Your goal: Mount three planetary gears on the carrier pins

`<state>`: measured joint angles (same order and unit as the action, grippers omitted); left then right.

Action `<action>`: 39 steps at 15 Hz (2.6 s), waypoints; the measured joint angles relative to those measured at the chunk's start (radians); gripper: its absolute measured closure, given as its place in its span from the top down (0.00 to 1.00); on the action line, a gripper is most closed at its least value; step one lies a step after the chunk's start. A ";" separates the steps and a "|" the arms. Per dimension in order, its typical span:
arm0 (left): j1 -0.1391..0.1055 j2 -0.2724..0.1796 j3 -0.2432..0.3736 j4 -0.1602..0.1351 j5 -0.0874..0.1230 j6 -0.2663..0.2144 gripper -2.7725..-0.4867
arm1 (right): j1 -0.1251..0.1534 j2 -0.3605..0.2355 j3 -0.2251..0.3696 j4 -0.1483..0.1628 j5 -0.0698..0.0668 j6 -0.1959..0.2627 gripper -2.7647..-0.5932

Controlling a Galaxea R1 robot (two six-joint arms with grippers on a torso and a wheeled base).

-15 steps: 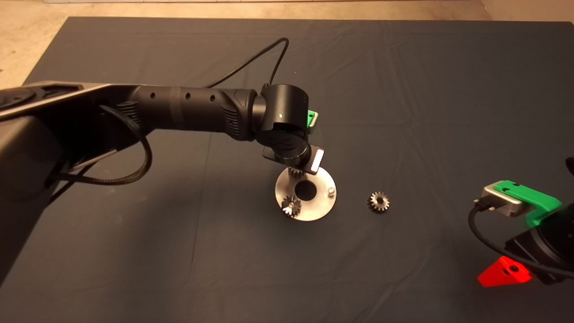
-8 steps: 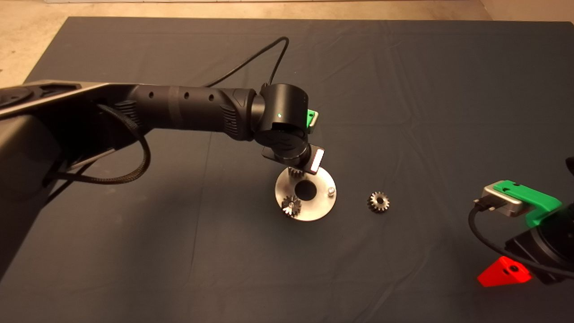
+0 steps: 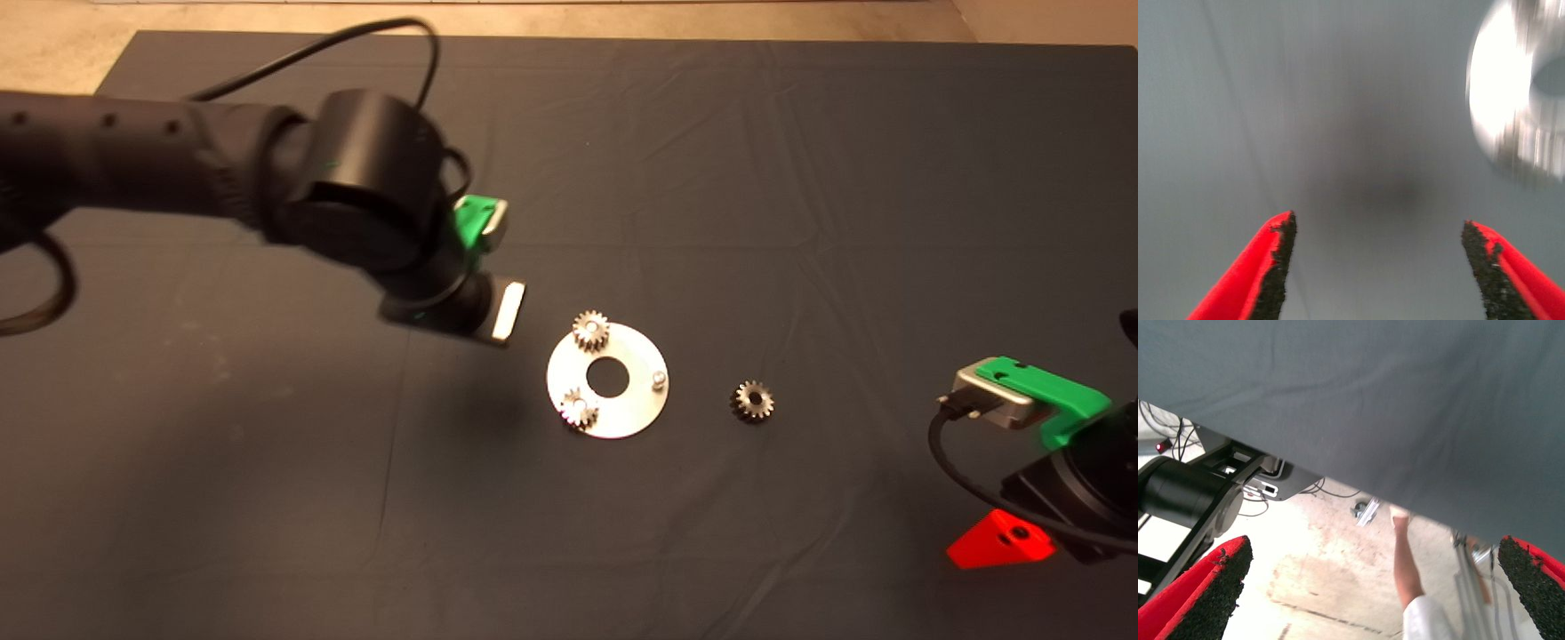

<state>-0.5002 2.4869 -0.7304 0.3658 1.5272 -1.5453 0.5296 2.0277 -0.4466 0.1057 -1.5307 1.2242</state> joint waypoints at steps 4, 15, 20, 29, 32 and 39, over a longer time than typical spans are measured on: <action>-0.019 -0.255 0.283 -0.096 -0.009 -0.133 0.61 | 0.000 0.005 -0.149 -0.017 -0.004 -0.265 0.99; -0.069 -0.476 0.388 -0.246 -0.001 -0.171 0.74 | -0.118 0.269 -0.496 -0.253 0.007 -0.534 0.99; -0.083 -0.482 0.389 -0.249 -0.001 -0.171 0.74 | -0.134 0.300 -0.482 -0.282 0.005 -0.583 0.99; -0.088 -0.485 0.390 -0.251 -0.001 -0.170 0.74 | -0.195 0.390 -0.477 -0.358 0.054 -0.611 0.99; -0.088 -0.485 0.391 -0.250 -0.001 -0.170 0.74 | -0.211 0.411 -0.477 -0.406 0.052 -0.611 0.99; -0.088 -0.485 0.391 -0.250 -0.001 -0.167 0.74 | -0.257 0.413 -0.477 -0.502 0.046 -0.611 0.98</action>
<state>-0.5883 2.0021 -0.3391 0.1153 1.5260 -1.7121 0.2721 2.4404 -0.9236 -0.3967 -1.4851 0.6132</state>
